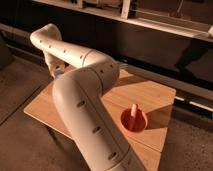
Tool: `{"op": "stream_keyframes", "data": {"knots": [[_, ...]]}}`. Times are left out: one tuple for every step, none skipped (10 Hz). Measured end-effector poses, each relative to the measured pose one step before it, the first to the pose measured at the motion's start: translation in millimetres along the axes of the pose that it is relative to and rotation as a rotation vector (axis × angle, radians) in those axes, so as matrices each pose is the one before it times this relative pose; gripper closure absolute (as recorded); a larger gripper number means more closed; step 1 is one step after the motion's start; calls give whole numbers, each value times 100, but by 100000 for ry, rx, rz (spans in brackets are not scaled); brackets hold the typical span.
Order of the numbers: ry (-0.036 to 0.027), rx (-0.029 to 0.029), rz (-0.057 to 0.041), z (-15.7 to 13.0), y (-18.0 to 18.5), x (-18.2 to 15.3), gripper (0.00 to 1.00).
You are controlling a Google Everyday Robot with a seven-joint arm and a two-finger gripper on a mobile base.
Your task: Place the white sponge in the ceramic cup
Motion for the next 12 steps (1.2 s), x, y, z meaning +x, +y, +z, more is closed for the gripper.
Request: {"op": "stream_keyframes", "data": {"knots": [[45,65,12,4,-1,-8,37],[47,98,37,-2,-28,-5,32],[110,43,31,34,0,13,32],[148,63,8,31,7,20,32],[34,-17,30,-10,14,-9,32],[67,18,52,22,-13,1,32],[16,35,28,-33,-1,-16,32],[28,29,43,-39,-12,-7,32],[50,125,82,-66,-53,-14,32],[-22,100,38,-82,-31,-25,32],[-391,124,71,-297,-53,-131,32],[-658,150,74,-425,-62,-192,32]]}}
